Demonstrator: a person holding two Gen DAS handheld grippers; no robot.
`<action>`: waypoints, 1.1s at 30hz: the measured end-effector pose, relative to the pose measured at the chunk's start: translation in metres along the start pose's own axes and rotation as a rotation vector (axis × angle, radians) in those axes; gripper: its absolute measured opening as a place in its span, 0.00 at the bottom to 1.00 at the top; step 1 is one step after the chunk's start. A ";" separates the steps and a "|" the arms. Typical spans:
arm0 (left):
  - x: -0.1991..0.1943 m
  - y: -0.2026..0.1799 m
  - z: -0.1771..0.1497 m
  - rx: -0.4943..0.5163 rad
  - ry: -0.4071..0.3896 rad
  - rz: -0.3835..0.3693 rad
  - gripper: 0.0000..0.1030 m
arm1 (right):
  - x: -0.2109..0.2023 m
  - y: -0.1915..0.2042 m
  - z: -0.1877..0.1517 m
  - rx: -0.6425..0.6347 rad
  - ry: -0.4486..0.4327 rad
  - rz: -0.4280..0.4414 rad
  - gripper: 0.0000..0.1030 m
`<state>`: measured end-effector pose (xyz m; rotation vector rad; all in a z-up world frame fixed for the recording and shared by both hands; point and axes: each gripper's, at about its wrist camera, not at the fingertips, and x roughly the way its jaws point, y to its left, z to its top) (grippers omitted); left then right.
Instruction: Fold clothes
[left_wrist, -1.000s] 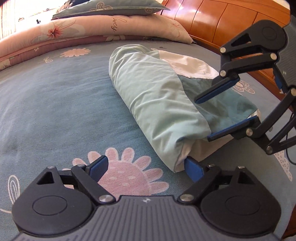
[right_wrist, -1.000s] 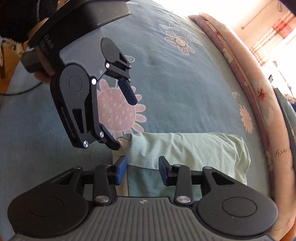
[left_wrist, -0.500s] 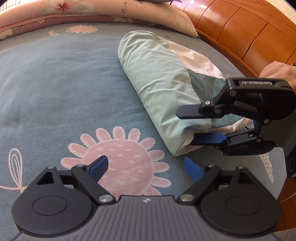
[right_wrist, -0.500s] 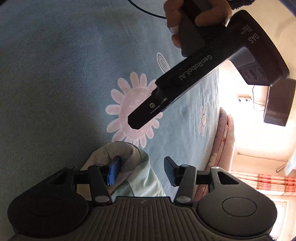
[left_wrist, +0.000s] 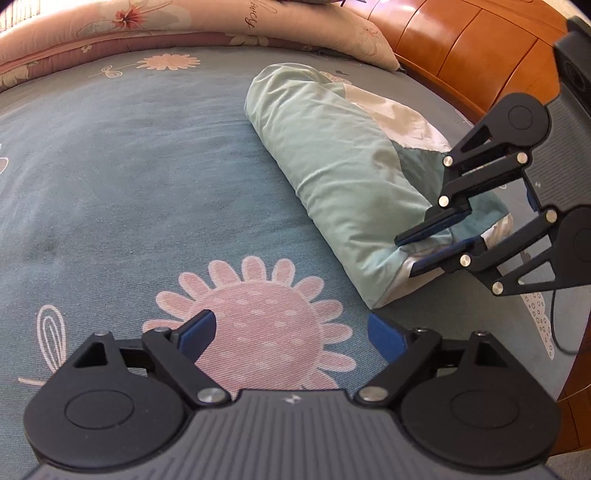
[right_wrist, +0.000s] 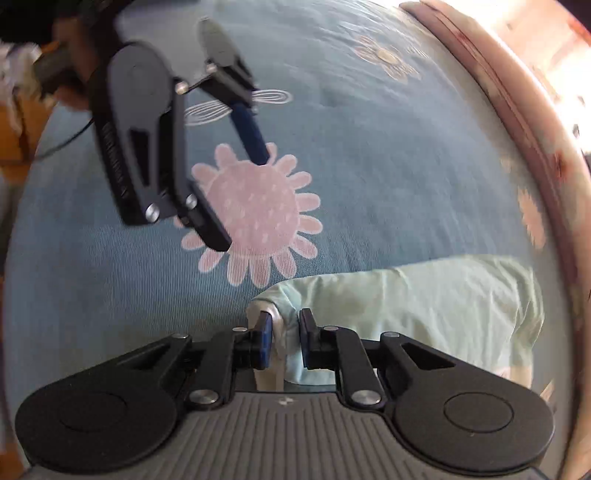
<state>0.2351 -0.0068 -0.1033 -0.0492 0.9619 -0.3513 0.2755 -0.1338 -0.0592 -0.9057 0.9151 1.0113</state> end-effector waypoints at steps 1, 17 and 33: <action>-0.001 0.001 0.003 0.000 -0.001 0.003 0.87 | 0.001 -0.002 0.000 0.052 0.001 0.010 0.17; 0.047 -0.020 0.119 0.210 -0.039 0.017 0.85 | -0.051 -0.021 -0.022 0.423 -0.158 -0.002 0.20; 0.096 -0.015 0.142 0.189 0.160 0.007 0.92 | 0.020 -0.046 -0.057 0.790 -0.081 0.088 0.22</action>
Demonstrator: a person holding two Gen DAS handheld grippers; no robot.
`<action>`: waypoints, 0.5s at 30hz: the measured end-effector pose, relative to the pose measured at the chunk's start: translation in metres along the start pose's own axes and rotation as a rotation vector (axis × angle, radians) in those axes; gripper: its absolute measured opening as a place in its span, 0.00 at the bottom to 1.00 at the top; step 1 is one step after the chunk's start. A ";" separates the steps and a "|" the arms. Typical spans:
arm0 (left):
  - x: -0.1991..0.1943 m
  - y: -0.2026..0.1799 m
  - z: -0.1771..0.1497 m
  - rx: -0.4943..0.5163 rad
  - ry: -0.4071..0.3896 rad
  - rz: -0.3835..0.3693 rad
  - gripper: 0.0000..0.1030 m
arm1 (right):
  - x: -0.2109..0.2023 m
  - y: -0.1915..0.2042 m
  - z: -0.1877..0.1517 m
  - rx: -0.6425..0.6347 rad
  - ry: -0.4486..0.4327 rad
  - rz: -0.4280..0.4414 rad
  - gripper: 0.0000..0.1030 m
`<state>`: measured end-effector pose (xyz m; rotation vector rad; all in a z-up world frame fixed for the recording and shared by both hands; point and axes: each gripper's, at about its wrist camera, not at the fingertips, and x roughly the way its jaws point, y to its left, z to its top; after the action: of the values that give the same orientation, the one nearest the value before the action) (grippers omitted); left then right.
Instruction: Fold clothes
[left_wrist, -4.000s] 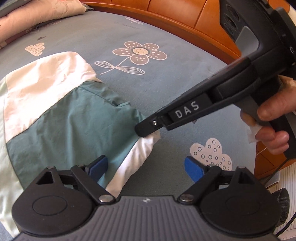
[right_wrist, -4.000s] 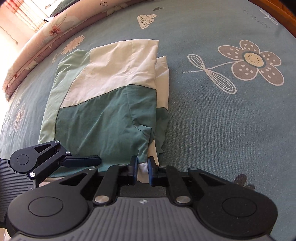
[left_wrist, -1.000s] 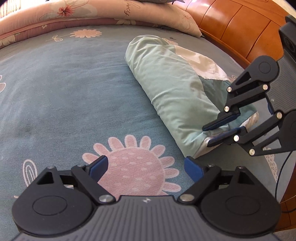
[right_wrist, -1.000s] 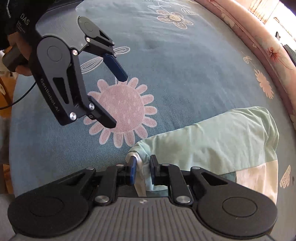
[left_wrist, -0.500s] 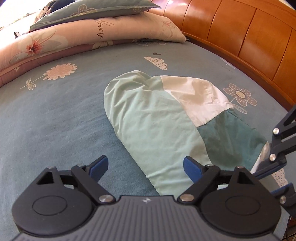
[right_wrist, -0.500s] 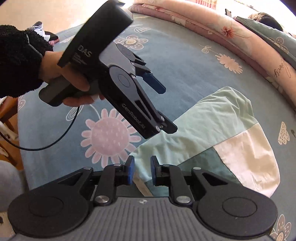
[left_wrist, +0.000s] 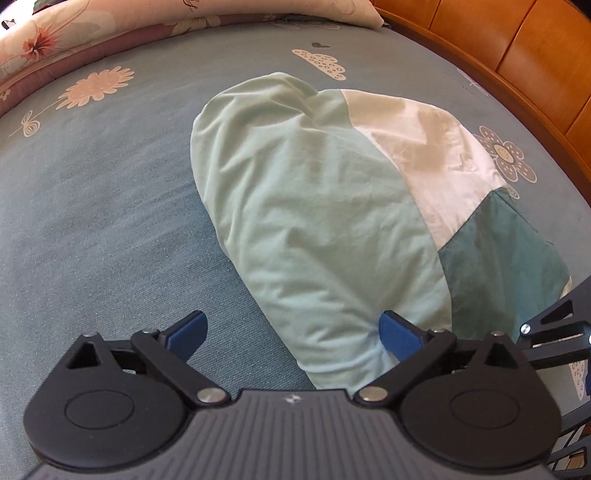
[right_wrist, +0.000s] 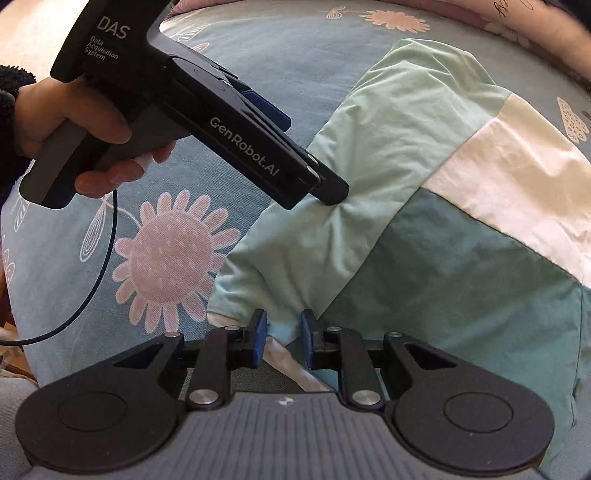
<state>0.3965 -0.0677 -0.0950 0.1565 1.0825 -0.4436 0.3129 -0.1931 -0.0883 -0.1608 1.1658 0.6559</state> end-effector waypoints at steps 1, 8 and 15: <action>-0.008 -0.002 0.004 0.012 0.001 0.002 0.87 | -0.009 0.000 0.002 -0.002 -0.017 0.002 0.22; -0.039 -0.021 0.048 0.025 -0.099 -0.150 0.77 | -0.062 -0.027 0.017 0.040 -0.167 -0.113 0.24; 0.037 -0.039 0.056 0.031 0.029 -0.153 0.69 | -0.053 -0.070 0.005 0.167 -0.155 -0.216 0.25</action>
<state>0.4400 -0.1321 -0.0977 0.1085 1.1206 -0.5975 0.3432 -0.2680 -0.0542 -0.0908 1.0314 0.3719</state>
